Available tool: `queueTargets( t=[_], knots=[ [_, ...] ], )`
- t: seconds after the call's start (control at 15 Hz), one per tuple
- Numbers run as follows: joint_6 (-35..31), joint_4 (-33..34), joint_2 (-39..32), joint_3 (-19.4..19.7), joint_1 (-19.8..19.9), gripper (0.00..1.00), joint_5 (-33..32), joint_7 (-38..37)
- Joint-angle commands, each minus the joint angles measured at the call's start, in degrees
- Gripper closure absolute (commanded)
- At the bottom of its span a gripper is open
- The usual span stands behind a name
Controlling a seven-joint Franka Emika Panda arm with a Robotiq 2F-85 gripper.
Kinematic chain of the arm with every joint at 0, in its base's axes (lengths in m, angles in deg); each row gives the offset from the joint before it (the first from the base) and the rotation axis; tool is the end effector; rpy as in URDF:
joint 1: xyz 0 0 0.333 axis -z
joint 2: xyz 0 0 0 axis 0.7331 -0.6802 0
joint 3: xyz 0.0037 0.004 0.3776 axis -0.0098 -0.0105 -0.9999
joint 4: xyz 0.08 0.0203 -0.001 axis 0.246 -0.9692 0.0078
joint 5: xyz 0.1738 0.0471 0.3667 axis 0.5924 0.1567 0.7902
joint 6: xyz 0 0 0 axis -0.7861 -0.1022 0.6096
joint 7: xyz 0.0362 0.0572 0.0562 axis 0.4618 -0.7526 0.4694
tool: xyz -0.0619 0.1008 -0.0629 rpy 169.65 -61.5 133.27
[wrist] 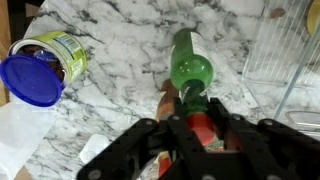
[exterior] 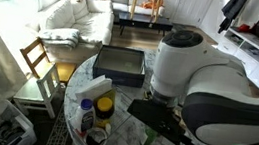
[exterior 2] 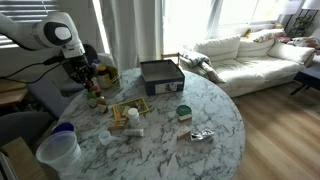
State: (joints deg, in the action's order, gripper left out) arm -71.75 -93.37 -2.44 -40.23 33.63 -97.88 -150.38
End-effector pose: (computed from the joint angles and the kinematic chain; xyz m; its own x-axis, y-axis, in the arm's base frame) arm 0.4990 0.1786 0.3499 0.3147 -0.9343 0.1676 -0.9491 -0.3117 0.0444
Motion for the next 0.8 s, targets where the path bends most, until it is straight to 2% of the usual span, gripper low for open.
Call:
queueTargets(
  t=[0.0, 0.07, 0.2, 0.53, 0.6, 0.73],
  knots=[
    [2.43, -0.92, 1.44, -0.74, 0.81, 0.67, -0.15, 1.29],
    [3.54, -0.82, 1.38, -0.76, 0.81, 0.43, -0.03, 1.54],
    [4.67, -0.88, 1.39, -0.80, 0.83, 0.40, 0.07, 1.76],
    [5.42, 0.11, 1.76, -0.76, 1.02, 0.03, 1.12, 1.94],
    [5.46, 0.48, 2.10, -0.64, 1.21, 0.00, 1.37, 1.86],
    [5.89, 1.73, 3.22, -0.21, 1.99, 0.00, 1.49, 2.21]
  ],
)
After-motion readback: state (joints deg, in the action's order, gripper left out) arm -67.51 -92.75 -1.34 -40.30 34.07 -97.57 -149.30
